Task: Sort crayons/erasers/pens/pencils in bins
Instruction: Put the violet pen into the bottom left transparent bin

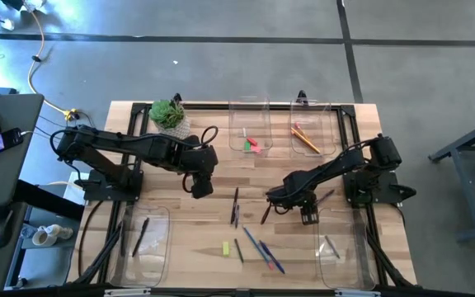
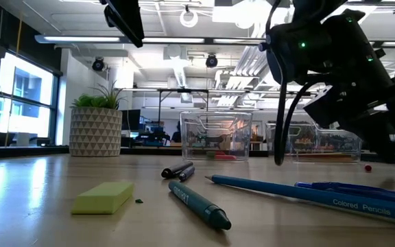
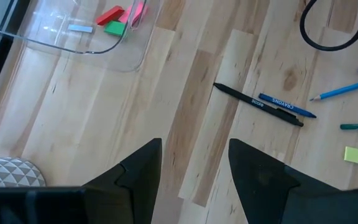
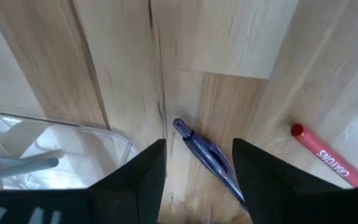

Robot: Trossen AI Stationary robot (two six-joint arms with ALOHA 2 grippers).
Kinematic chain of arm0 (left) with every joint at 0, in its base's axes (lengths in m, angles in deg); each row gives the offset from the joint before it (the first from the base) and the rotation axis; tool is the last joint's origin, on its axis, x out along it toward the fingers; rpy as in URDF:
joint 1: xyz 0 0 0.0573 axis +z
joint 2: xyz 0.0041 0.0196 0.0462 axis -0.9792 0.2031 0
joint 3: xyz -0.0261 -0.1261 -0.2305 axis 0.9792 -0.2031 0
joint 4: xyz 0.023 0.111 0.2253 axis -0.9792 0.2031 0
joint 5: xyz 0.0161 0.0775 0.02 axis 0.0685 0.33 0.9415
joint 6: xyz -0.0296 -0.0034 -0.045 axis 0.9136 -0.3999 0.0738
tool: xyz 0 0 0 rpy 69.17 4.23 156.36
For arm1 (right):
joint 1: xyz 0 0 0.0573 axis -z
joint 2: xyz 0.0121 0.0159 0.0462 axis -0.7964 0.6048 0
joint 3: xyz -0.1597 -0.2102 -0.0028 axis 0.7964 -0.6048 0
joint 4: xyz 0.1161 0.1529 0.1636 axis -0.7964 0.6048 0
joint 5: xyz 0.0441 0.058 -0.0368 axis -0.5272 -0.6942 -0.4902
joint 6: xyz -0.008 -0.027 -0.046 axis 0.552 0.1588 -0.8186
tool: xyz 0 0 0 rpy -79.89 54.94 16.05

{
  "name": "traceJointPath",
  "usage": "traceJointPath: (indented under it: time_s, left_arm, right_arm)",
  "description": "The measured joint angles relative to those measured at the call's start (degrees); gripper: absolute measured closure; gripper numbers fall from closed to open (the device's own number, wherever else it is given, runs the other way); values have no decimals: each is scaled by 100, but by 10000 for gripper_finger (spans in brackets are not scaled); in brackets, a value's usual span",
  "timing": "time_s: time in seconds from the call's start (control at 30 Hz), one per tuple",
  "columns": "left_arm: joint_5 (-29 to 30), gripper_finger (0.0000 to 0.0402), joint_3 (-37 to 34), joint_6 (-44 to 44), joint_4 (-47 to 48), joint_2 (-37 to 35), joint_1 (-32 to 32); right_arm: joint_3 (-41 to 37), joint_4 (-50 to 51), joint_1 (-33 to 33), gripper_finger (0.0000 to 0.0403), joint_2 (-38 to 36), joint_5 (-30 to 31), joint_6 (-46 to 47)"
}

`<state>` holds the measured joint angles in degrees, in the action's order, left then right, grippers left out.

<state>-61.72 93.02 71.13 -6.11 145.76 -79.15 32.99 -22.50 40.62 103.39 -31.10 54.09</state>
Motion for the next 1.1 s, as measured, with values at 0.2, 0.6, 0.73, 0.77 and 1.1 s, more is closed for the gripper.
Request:
traceJointPath:
  time_s: [0.2, 0.6, 0.73, 0.77, 1.1]
  left_arm:
    - [0, 227, -2, 2, 0, 2, 0]
    - [2, 227, -1, -42, 1, 2, 1]
    - [2, 227, 0, -42, 0, 2, 2]
    - [2, 227, 0, -42, 0, 2, 2]
    - [26, 227, -2, -195, 31, -48, 52]
  right_arm:
    - [1, -138, -41, 226, 0, -2, 74]
    - [31, -179, -327, 226, 460, 175, 422]
    - [31, -140, -336, 229, 504, 256, 585]
    - [29, -137, -337, 233, 505, 284, 625]
    - [12, -116, -319, 337, 518, 410, 603]
